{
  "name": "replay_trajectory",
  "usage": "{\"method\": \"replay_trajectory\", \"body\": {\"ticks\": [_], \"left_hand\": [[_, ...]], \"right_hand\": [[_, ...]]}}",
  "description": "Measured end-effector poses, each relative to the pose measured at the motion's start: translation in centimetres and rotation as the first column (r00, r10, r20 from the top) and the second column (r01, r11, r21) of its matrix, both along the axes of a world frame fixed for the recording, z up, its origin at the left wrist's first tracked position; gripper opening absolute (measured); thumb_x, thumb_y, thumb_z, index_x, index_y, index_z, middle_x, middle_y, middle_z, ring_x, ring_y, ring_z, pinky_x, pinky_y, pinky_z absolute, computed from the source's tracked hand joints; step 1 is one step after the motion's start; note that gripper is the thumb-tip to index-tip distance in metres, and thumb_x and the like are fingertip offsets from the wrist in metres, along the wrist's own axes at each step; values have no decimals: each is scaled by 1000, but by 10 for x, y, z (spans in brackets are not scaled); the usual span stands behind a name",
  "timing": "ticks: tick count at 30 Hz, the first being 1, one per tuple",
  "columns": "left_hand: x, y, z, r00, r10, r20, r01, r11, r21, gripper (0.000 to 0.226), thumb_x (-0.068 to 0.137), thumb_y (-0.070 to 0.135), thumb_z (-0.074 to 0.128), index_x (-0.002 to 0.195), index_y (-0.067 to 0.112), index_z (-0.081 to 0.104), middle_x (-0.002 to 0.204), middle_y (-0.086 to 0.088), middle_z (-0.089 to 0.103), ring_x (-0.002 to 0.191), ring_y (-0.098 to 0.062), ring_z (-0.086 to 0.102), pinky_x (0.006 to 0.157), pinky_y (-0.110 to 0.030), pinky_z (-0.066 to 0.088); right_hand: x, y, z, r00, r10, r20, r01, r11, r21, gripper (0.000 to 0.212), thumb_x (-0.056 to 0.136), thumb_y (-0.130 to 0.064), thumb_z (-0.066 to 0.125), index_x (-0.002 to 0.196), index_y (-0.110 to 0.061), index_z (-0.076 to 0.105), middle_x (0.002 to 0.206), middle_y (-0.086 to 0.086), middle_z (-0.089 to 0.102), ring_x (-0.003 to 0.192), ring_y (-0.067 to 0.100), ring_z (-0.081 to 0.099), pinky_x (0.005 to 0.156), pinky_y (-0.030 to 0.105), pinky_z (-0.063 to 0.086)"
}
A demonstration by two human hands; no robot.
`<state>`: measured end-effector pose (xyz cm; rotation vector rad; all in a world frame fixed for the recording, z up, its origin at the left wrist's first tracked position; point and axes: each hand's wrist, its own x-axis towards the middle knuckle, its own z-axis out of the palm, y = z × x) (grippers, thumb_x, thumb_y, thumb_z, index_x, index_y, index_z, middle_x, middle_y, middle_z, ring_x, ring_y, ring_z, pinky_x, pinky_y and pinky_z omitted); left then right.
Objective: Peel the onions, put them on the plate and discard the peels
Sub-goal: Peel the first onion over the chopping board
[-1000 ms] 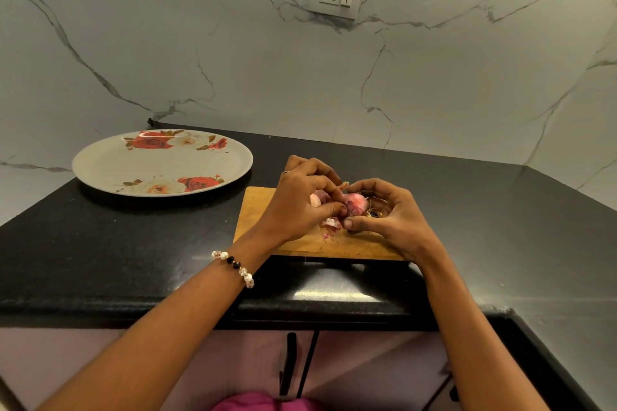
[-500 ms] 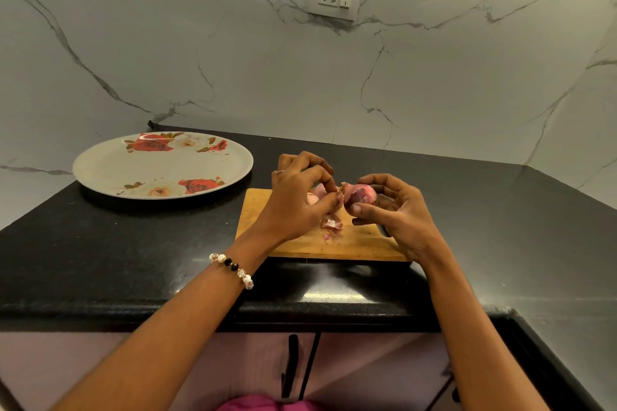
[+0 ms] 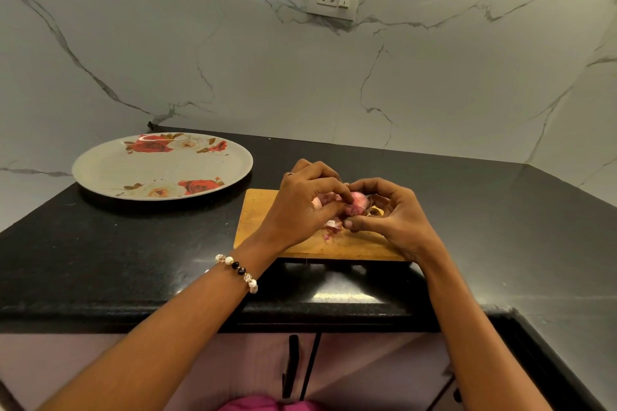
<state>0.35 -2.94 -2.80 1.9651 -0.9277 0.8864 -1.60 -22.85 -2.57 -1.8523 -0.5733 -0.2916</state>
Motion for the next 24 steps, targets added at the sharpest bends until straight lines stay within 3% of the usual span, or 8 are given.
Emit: {"method": "replay_trajectory", "body": {"ticks": [7,13,24], "left_hand": [[4,-1,-4,999,44,-28,-43,998,49,14,79,24,65,90,22,73,101,3,60,100,-11,44,78,-43,45],[3,-2,-6,994,95,-49,-85,982,170,25,75,12,57,96,21,66,114,-3,53,111,-16,34,82,-37,30],[-2,-2,-1,987,149,-63,-134,970,202,26,77,15,43,95,16,61,117,-4,52,111,-16,33,80,-30,16]], "right_hand": [[0,0,0,1000,-10,3,10,999,-36,55,59,-18,90,109,-13,70,107,-2,72,98,20,70,88,32,57],[0,1,0,1000,-13,7,14,999,-47,54,58,-17,91,108,-13,70,105,-1,72,97,20,70,87,31,57],[-2,2,-1,997,-17,-77,30,986,166,54,59,-17,88,108,-11,64,109,7,66,102,29,69,69,40,62]]}}
